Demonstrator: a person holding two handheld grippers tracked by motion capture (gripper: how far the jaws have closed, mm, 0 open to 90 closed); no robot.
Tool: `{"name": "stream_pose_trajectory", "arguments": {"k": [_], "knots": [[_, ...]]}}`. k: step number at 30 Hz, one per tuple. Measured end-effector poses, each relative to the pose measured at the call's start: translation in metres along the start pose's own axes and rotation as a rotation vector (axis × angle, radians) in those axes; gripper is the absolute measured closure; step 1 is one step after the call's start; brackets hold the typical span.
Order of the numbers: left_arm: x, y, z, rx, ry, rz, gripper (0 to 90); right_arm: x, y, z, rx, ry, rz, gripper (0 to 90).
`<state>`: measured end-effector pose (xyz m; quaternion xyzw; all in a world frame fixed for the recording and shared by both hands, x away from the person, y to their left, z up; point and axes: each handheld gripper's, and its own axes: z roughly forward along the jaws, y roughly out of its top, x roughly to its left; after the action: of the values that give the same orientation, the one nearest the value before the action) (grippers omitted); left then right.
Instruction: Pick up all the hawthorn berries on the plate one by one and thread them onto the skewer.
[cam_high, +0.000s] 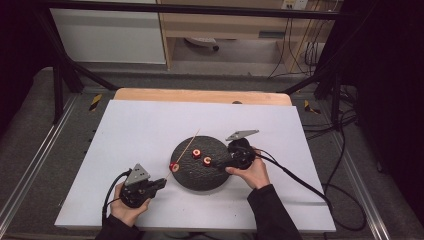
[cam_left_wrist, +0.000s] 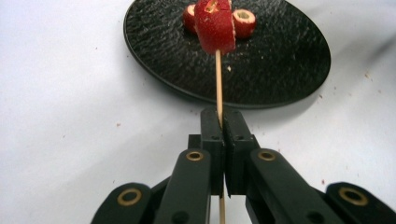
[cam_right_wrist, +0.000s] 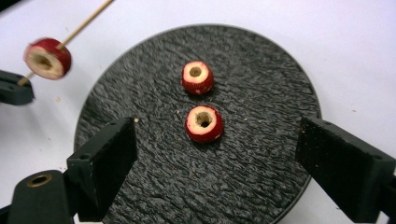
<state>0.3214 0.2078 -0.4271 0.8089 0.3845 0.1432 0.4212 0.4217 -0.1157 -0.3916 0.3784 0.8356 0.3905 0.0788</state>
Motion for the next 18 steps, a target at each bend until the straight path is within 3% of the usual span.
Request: {"name": "stream_pose_trajectory", "arguments": {"k": [5,10,18], "knots": [[0.002,-0.005,-0.002,0.018,0.010,0.009,88.1,0.003,0.014,0.016,0.110,-0.025,-0.013,16.2],[0.003,-0.006,-0.001,0.023,0.007,0.012,88.1,0.005,0.024,0.032,0.186,-0.041,-0.030,23.1],[0.004,-0.007,0.000,0.027,0.005,0.009,88.1,0.009,0.033,0.053,0.279,-0.017,-0.039,36.7]]}}
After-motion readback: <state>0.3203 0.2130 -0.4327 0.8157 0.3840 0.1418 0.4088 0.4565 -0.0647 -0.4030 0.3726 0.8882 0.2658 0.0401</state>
